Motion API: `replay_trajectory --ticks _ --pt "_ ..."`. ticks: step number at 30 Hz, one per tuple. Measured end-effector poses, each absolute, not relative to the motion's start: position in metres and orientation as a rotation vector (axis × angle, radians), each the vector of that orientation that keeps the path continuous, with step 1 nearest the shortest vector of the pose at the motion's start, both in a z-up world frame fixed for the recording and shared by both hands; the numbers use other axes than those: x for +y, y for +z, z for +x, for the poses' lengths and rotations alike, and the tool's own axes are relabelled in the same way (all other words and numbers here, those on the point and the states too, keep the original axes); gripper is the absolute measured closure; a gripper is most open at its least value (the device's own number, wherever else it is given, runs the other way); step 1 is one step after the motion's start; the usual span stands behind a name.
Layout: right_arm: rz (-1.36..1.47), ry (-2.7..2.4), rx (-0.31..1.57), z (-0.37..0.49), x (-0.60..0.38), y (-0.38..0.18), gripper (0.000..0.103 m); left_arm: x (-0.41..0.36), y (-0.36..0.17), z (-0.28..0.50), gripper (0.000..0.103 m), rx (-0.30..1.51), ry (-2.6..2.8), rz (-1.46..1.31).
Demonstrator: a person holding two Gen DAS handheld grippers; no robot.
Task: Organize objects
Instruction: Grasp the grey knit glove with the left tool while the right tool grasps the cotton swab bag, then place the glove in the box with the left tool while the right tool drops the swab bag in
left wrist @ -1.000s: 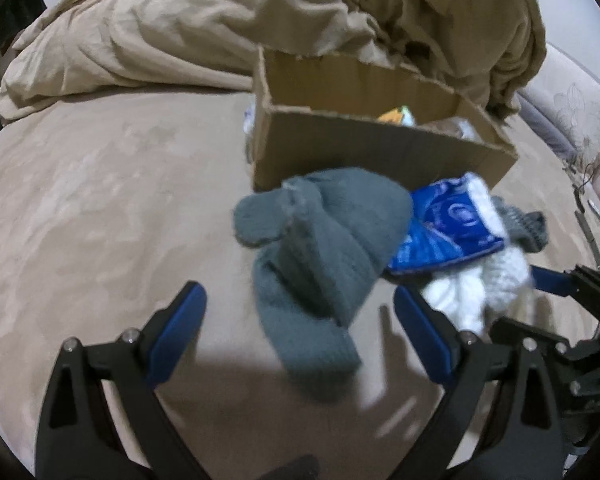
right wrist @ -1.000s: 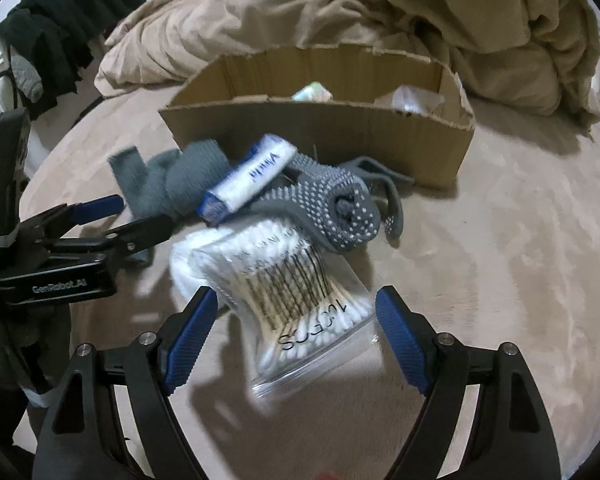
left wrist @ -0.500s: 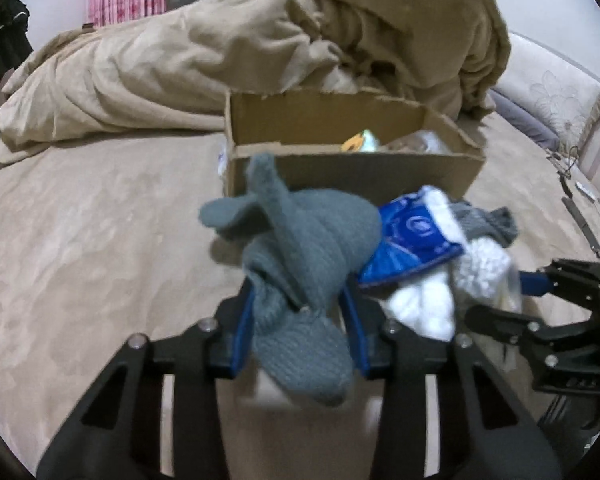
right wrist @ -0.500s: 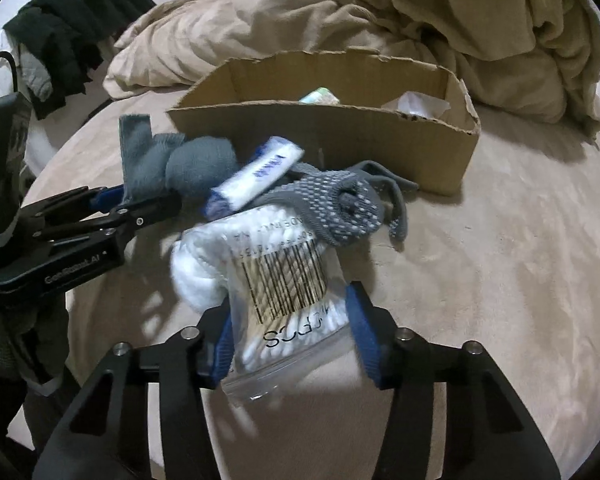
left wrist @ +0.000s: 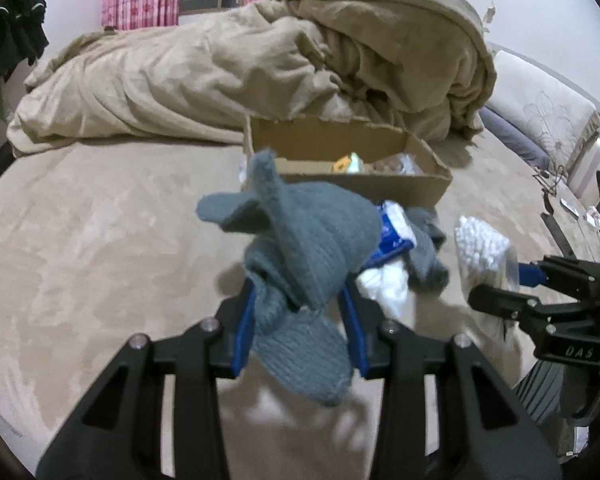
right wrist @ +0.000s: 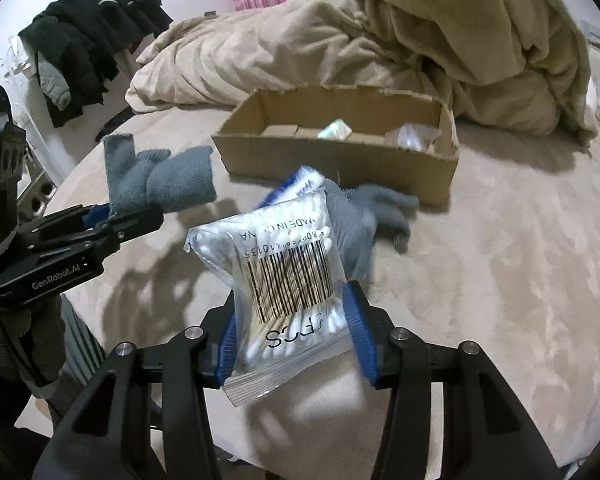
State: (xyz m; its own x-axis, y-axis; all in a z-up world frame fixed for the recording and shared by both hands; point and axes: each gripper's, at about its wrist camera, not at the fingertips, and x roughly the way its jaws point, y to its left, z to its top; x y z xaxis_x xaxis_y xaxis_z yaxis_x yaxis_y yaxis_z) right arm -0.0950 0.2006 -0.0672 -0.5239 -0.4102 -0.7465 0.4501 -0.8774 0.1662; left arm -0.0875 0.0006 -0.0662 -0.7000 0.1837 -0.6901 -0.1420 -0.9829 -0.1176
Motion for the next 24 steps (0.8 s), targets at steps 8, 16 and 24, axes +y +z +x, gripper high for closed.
replay_trajectory --ticks 8,16,24 --pt "1.072 -2.414 0.025 -0.105 0.201 -0.024 0.052 -0.002 -0.020 -0.088 0.063 -0.124 2.746 -1.071" --pt "1.007 -2.440 -0.020 -0.130 0.200 0.003 0.052 0.002 0.007 -0.107 0.063 -0.104 2.754 -0.993" --pt "0.932 -2.483 -0.008 -0.173 0.201 0.022 0.052 0.006 0.005 -0.146 0.063 -0.055 2.770 -0.975"
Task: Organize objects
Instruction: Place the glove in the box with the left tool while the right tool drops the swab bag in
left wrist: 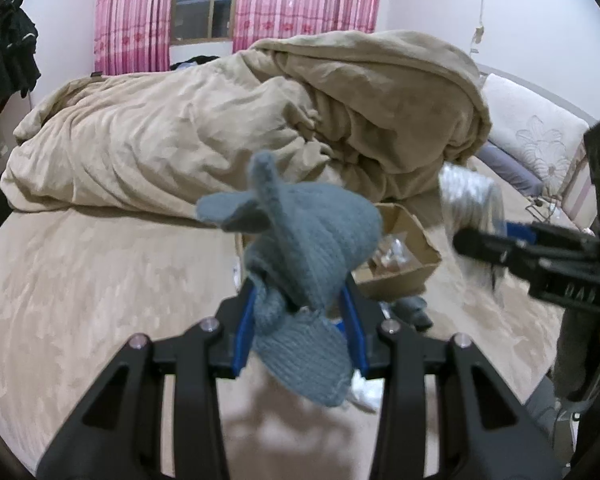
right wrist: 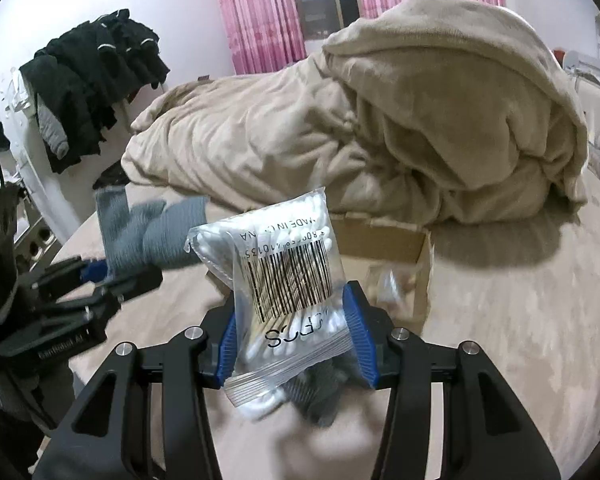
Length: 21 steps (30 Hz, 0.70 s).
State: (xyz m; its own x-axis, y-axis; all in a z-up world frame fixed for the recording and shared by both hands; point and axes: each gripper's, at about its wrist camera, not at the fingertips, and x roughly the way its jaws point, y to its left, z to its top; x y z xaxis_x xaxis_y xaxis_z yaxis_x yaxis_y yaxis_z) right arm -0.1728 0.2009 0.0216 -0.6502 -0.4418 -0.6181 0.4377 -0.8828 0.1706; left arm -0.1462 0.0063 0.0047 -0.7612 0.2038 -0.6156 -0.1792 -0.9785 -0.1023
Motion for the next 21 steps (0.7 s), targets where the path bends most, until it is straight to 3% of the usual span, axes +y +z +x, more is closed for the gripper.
replay_trajectory --ticks 13,21 --pt "1.047 -2.455 -0.050 -0.247 0.189 -0.023 0.052 0.007 -0.019 -0.218 0.061 -0.144 2.765 -0.998" --pt "1.156 -2.459 -0.068 -0.281 0.186 -0.064 0.052 0.015 -0.062 -0.254 0.061 -0.156 2.705 -1.127"
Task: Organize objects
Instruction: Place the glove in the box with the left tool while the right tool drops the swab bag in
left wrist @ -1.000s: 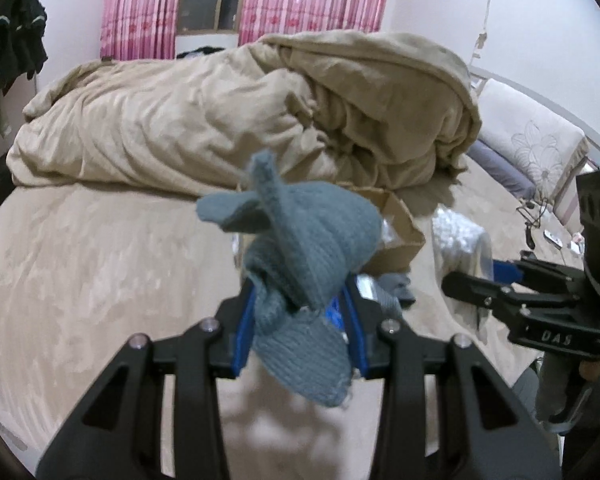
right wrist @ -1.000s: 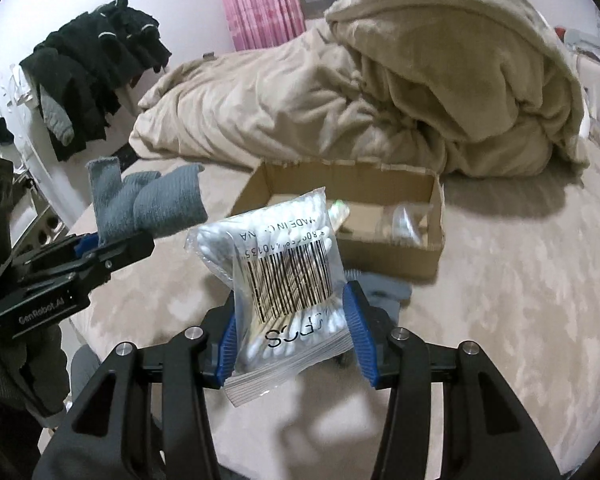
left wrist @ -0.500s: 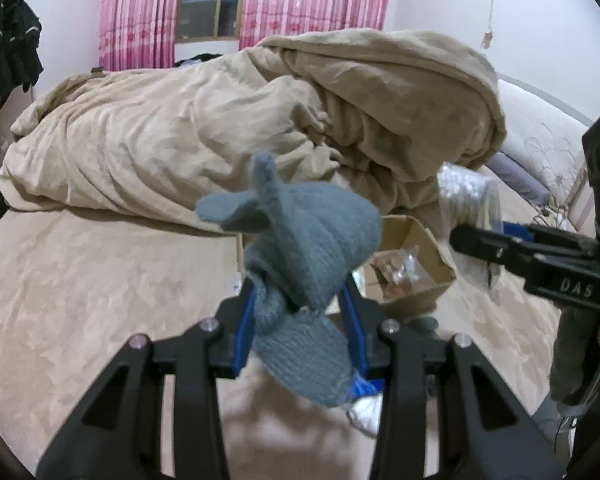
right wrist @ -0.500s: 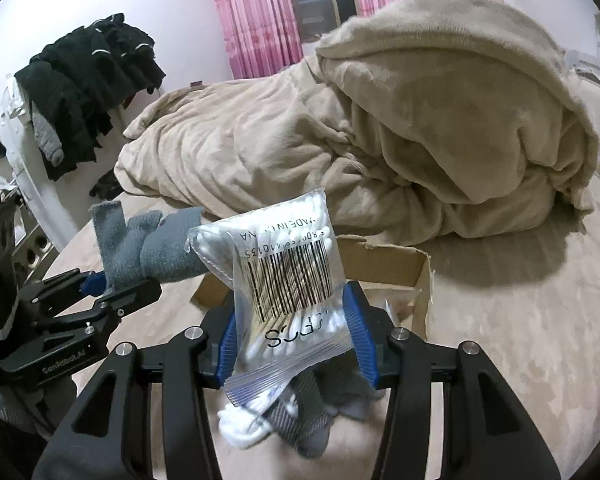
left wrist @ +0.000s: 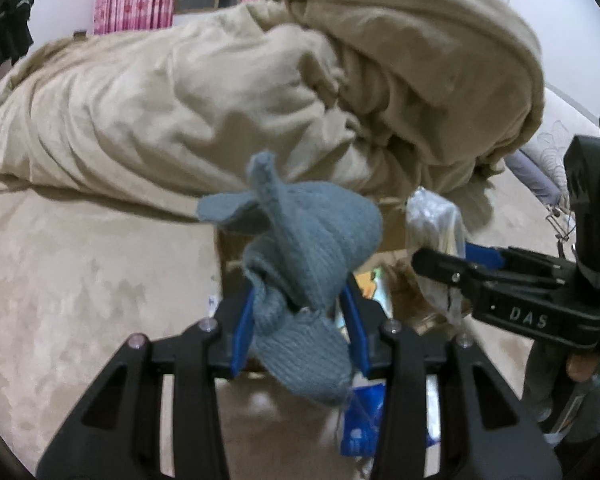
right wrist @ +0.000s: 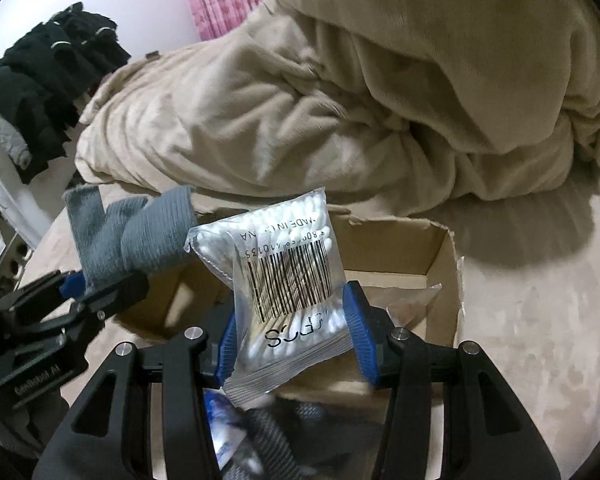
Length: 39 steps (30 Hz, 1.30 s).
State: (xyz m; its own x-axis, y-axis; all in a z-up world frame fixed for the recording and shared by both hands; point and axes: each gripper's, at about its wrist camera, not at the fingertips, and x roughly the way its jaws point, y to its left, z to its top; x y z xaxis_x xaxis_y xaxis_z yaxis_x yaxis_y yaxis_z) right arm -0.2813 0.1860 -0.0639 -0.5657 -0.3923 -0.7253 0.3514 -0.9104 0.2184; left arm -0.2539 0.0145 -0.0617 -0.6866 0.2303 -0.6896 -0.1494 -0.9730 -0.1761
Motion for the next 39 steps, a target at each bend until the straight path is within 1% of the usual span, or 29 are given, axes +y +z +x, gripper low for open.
replay_trajectory --ticks 4,13,15,17,18,21,22,25,30,32,33,39 --pt "1.185 -2.451 -0.067 -0.287 0.184 -0.077 0.052 0.018 -0.077 -0.260 0.061 -0.165 2.686 -1.168" --pt "1.191 -2.458 -0.075 -0.289 0.181 -0.080 0.050 0.020 -0.093 -0.265 0.058 -0.151 2.664 -1.241" --pt "1.196 -2.462 -0.079 -0.290 0.181 -0.080 0.045 0.021 -0.092 -0.264 0.057 -0.147 2.661 -1.252" --pt "1.200 -2.466 -0.098 -0.291 0.183 -0.080 0.043 0.020 -0.089 -0.263 0.055 -0.142 2.663 -1.255" --pt "1.201 -2.468 -0.108 -0.290 0.184 -0.079 0.038 0.020 -0.087 -0.261 0.054 -0.141 2.664 -1.258" --pt "1.190 -2.474 -0.128 -0.287 0.187 -0.076 0.030 0.021 -0.084 -0.259 0.050 -0.135 2.665 -1.263" --pt "1.183 -2.477 -0.137 -0.286 0.189 -0.073 0.029 0.022 -0.082 -0.257 0.045 -0.128 2.673 -1.258" --pt "1.168 -2.484 -0.145 -0.282 0.191 -0.067 0.029 0.022 -0.073 -0.251 0.043 -0.124 2.688 -1.230" --pt "1.136 -2.503 -0.153 -0.273 0.196 -0.052 0.029 0.026 -0.054 -0.239 0.037 -0.107 2.710 -1.189" --pt "1.114 -2.510 -0.151 -0.265 0.198 -0.043 0.029 0.027 -0.047 -0.234 0.031 -0.104 2.720 -1.176" --pt "1.108 -2.514 -0.150 -0.262 0.199 -0.040 0.029 0.027 -0.042 -0.230 0.029 -0.108 2.728 -1.167" --pt "1.057 -2.531 -0.122 -0.238 0.204 -0.017 0.029 0.029 -0.016 -0.207 0.027 -0.116 2.743 -1.109"
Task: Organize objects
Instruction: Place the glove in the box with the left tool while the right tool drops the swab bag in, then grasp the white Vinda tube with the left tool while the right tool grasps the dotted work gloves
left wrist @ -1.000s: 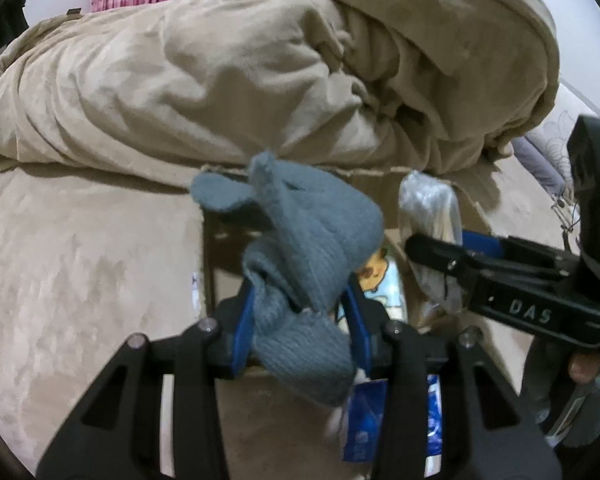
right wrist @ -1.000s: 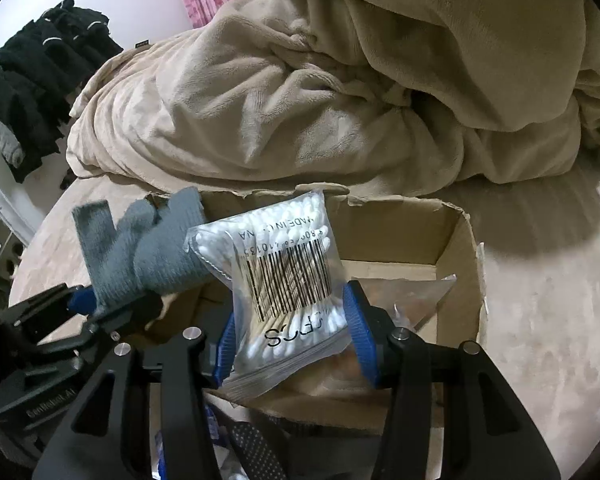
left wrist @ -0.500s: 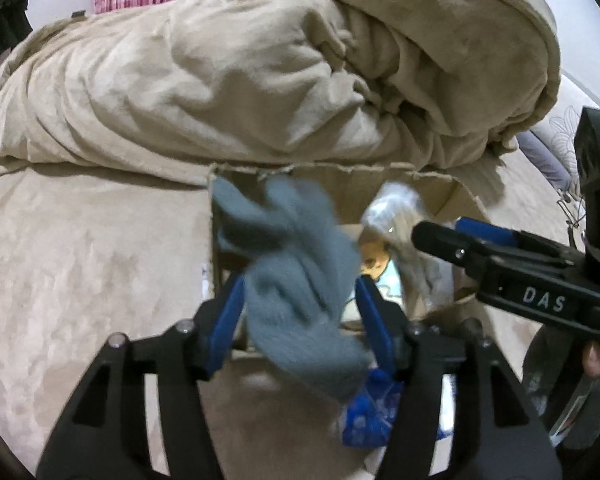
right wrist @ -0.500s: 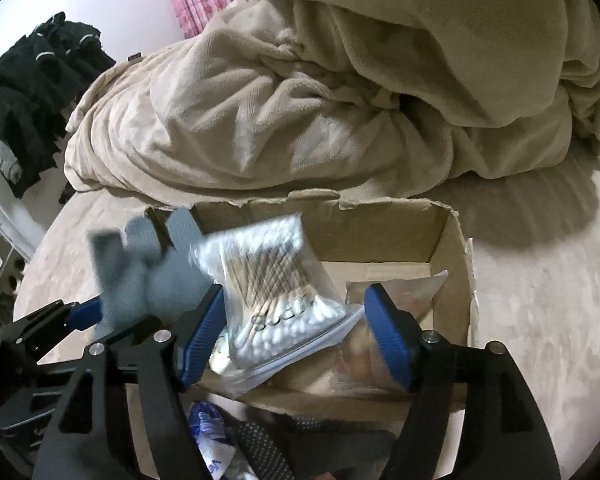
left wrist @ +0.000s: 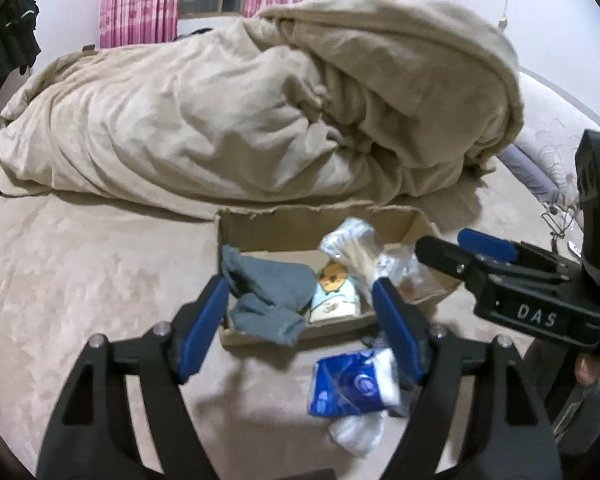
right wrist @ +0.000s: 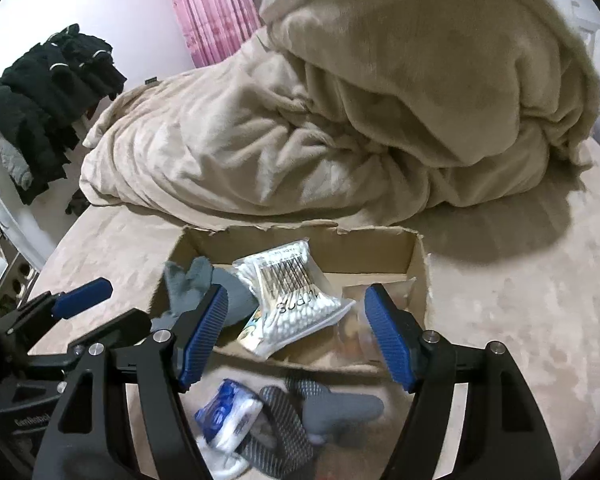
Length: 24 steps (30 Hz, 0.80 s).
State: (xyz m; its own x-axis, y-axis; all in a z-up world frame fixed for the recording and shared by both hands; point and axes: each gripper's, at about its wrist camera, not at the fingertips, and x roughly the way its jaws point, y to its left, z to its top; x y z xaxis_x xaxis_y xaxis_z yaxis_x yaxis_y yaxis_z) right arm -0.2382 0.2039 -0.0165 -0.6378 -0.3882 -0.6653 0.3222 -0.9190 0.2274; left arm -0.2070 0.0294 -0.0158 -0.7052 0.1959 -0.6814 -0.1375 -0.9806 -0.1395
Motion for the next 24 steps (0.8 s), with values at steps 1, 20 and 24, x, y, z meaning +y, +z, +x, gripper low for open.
replay_trajectory --ticks 1,20,24 --pt "1.046 -2.535 -0.117 -0.232 0.205 -0.012 0.028 0.030 -0.013 -0.203 0.027 -0.117 2.743 -1.103" --pt "0.941 -2.536 -0.108 -0.153 0.226 0.031 0.023 0.042 0.009 -0.136 0.027 -0.132 2.728 -1.083" --pt "0.954 -2.531 -0.114 -0.144 0.232 0.023 0.023 0.043 0.000 -0.130 0.027 -0.138 2.718 -1.114"
